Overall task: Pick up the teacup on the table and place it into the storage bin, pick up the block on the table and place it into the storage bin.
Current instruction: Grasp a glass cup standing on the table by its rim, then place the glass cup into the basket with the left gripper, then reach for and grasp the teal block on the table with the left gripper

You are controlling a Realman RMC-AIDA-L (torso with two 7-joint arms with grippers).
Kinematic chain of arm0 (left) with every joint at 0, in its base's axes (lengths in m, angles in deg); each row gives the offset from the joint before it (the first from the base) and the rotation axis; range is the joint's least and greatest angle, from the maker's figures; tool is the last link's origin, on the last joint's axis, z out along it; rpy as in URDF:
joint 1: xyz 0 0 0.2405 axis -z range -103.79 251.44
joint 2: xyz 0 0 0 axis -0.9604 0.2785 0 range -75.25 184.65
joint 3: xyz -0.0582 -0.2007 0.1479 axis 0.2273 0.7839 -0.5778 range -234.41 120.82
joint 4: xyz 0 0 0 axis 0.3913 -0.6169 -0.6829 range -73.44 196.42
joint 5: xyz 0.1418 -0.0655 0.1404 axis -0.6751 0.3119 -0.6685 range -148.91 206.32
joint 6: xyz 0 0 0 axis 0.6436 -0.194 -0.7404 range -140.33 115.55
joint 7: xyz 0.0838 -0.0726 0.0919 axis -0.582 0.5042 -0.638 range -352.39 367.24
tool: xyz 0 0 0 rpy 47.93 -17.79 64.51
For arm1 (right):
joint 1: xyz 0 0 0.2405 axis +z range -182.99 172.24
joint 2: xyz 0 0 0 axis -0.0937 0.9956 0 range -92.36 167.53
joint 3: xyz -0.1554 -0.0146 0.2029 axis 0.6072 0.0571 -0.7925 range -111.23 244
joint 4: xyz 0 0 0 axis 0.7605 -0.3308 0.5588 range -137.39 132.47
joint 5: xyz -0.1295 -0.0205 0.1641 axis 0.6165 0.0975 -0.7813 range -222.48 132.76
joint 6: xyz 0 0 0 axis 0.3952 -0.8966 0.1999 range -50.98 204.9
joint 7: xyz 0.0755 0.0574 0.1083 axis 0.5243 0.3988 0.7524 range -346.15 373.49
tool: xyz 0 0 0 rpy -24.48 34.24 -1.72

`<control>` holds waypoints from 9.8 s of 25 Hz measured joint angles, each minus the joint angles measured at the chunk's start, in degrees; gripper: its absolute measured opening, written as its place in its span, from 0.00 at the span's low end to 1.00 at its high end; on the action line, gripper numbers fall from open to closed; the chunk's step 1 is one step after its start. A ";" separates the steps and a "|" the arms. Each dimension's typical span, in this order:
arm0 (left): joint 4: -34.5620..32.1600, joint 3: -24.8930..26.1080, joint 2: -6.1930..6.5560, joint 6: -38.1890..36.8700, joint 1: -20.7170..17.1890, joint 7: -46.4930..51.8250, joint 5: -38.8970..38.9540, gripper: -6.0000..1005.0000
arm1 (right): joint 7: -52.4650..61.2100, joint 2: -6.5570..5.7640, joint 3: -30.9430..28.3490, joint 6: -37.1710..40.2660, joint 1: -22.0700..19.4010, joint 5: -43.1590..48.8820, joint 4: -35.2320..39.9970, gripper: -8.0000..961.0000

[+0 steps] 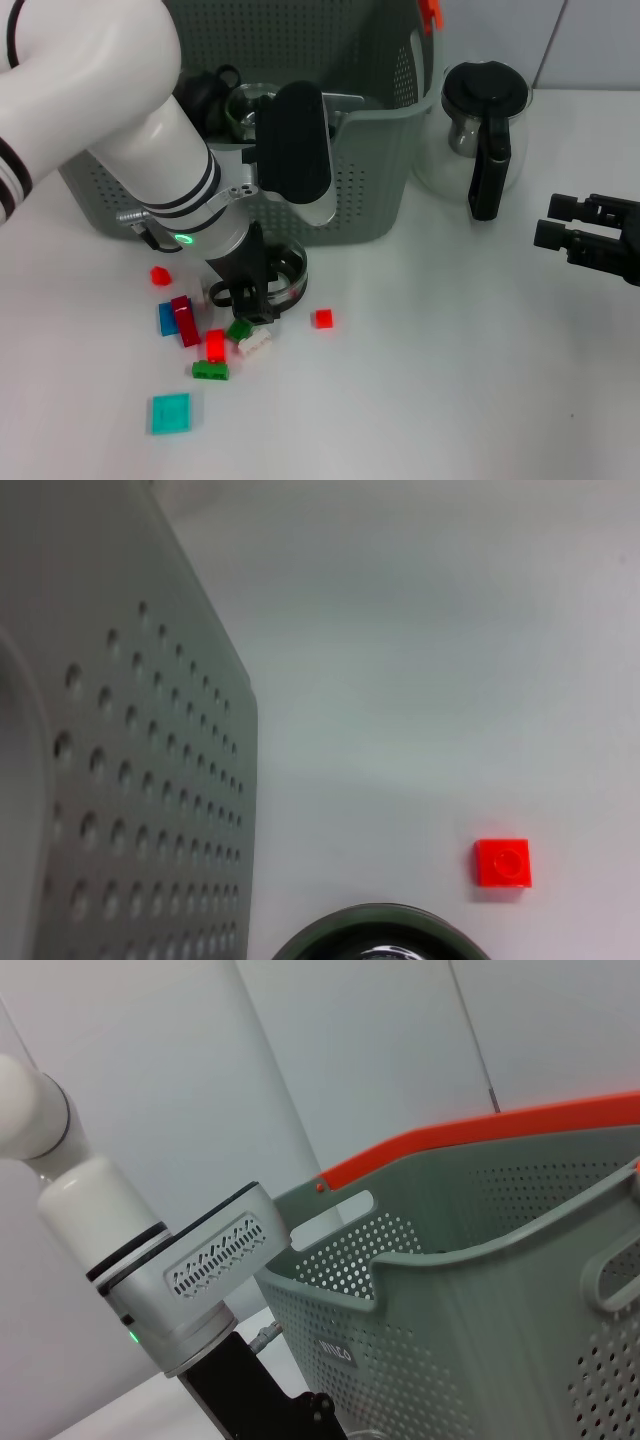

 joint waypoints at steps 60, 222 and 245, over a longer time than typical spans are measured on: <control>10.85 19.20 1.94 34.37 12.07 -2.86 -1.65 0.09 | -0.04 0.35 0.00 -0.05 0.25 0.00 -0.09 0.63; -22.90 -10.47 0.27 -23.58 -14.75 16.12 -6.52 0.61 | 1.41 0.17 0.43 -0.62 0.89 1.41 -0.31 0.63; -19.08 -11.73 0.44 -21.23 -13.40 17.72 -6.51 0.61 | 1.16 -0.10 0.38 -0.69 0.79 1.41 -0.88 0.63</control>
